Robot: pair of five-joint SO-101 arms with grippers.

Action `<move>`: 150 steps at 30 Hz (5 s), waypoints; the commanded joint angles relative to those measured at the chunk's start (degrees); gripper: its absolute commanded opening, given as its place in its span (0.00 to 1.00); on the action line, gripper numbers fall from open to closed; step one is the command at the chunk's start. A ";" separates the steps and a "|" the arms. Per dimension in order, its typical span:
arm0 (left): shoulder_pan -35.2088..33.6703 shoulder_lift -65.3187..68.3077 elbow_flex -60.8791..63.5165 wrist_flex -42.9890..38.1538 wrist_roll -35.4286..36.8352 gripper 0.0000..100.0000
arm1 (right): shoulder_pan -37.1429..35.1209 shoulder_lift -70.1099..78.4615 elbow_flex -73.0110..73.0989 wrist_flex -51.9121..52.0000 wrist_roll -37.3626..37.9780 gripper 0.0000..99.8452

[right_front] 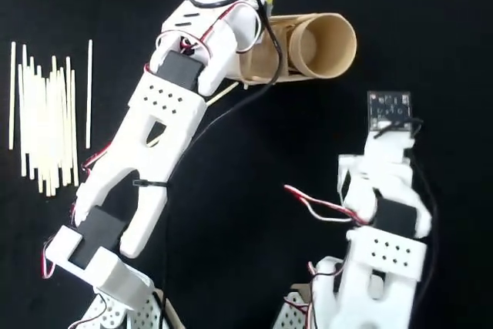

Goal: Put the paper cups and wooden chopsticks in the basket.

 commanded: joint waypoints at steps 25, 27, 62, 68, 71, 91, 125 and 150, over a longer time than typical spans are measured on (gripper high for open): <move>-0.84 -0.79 -2.42 2.99 -0.35 0.03 | -10.81 35.91 -45.85 15.38 -3.43 0.34; -0.84 -0.70 -2.42 2.90 -0.35 0.03 | -11.96 35.91 -46.37 16.53 -3.43 0.34; -0.92 -2.64 -2.51 10.99 -0.44 0.03 | -15.30 -42.68 37.76 -3.52 49.14 0.34; -0.57 -9.14 0.31 13.36 -0.26 0.03 | -16.70 -43.65 38.55 -7.65 48.97 0.34; -0.57 -12.13 2.68 13.54 0.00 0.03 | -16.62 -43.47 38.55 -8.70 48.70 0.34; -0.75 -39.56 31.60 13.45 -0.53 0.03 | -22.33 -43.38 38.46 -8.79 46.15 0.34; -16.57 -98.02 73.63 -7.30 -0.44 0.03 | -16.88 3.38 18.77 -22.86 47.74 0.34; -20.00 -98.02 74.59 -7.30 0.09 0.03 | -19.69 15.43 24.84 -54.15 50.99 0.34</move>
